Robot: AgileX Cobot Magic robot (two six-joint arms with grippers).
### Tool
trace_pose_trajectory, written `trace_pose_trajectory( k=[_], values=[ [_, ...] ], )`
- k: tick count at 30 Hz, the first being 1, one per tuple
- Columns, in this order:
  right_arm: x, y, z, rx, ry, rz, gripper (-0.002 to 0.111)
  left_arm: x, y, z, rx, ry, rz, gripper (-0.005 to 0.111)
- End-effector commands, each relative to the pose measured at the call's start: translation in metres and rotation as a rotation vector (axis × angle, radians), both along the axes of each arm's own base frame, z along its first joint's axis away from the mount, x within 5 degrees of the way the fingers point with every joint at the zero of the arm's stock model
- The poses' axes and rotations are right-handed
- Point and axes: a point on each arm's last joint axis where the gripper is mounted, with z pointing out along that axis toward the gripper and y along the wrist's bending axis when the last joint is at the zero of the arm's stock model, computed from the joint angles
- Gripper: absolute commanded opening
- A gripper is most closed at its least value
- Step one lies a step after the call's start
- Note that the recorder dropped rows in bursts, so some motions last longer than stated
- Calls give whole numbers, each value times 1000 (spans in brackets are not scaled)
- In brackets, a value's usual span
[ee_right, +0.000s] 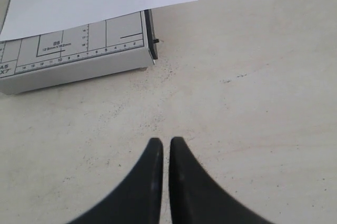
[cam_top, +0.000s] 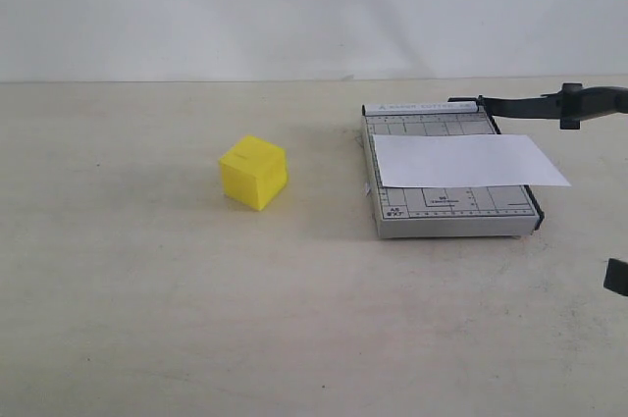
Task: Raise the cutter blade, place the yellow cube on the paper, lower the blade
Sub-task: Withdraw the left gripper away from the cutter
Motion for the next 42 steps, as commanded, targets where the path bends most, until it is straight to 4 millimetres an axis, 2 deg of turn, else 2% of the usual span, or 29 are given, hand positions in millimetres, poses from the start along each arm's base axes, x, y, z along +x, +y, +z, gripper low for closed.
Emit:
trace_pose_trajectory(
  k=[1,4,6,9,12,13,16,19,21,23,28,30,35,40,42],
  values=[
    [1,-1,2,-1,-14,-7,5,3,-16,-4,-297,-69,-103,5],
    [1,-1,2,0,-12,-6,5,5,-21,-6,-418,-108,-136,5],
    [1,-1,2,-4,-14,-5,5,5,-25,-14,-394,-65,-195,5],
    [1,-1,2,-13,-18,-1,5,1,-33,-13,-342,-49,-319,5],
    [2,-1,3,-14,-21,-4,5,-5,-36,-8,-599,-151,-319,5],
    [2,-1,4,-13,-27,-4,5,-5,-35,-9,-586,-160,-318,5],
    [10,4,28,-44,-88,77,5,-1,-32,-36,-455,-93,-294,5],
    [15,9,65,-81,-187,163,5,-2,-32,-72,-461,30,-258,5],
    [17,13,93,-84,-252,210,5,-3,-33,-89,-502,28,-252,5],
    [20,15,114,-102,-303,240,5,-3,-33,-97,-509,36,-249,5],
    [39,15,162,-113,-423,229,5,-3,-33,-95,-496,17,-258,5],
    [56,16,170,-137,-416,239,5,-3,-33,-95,-495,18,-258,5],
    [107,21,172,-185,-299,299,5,-3,-33,-95,-495,18,-258,5],
    [123,22,186,-208,-313,312,5,-2,-33,-93,-496,-6,-268,5],
    [122,23,188,-201,-319,312,5,0,-35,-84,-603,-108,-285,5]
  ],
)
